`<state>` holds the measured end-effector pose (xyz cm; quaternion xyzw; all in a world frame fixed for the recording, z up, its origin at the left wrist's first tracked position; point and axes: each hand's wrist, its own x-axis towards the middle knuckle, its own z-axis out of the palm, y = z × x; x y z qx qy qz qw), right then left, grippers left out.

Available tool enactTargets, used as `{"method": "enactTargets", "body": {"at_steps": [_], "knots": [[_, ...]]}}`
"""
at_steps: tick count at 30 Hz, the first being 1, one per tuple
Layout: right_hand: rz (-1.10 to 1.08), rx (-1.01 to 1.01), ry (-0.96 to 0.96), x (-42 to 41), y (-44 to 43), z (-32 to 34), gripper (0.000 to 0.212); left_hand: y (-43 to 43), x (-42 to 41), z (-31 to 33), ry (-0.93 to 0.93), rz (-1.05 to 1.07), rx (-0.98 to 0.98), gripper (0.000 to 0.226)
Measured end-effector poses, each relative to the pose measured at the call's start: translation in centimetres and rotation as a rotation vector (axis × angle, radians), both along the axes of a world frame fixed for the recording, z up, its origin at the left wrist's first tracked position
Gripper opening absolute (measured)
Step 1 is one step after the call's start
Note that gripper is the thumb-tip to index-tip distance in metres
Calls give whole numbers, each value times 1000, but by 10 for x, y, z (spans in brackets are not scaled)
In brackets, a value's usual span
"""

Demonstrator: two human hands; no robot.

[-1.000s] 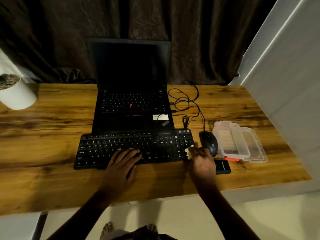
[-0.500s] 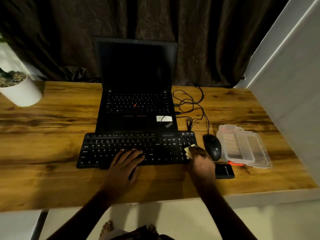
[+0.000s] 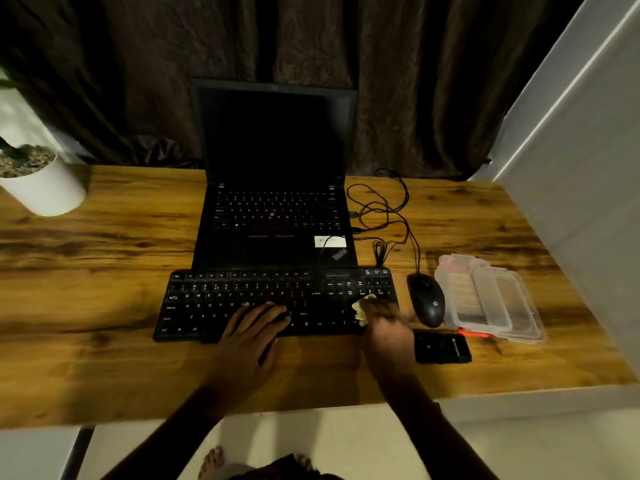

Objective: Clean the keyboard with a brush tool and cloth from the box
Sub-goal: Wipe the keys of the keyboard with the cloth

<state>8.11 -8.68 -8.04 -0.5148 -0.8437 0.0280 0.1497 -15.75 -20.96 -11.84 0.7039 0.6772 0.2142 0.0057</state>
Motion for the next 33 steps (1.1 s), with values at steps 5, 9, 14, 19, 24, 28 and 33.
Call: {"method": "enactTargets", "body": {"at_steps": [5,9,14,19,24,28,33], "knots": [[-32,-13,-10,17,6,0,44,-1,-1,2,-1,6,-21,43],[-62,15,64,12,6,1,31,-1,0,3,-4,12,-15,43],[54,68,40,1,1,-4,30,-1,0,2,-3,5,3,43],[-91,35,13,26,10,7,47,0,0,2,-4,10,8,44],[-51,20,24,5,1,-7,38,0,0,0,-5,8,33,46],[50,79,6,9,5,-10,35,1,0,-3,-1,12,35,41],[-74,50,7,16,7,5,48,2,0,0,4,10,27,41]]}}
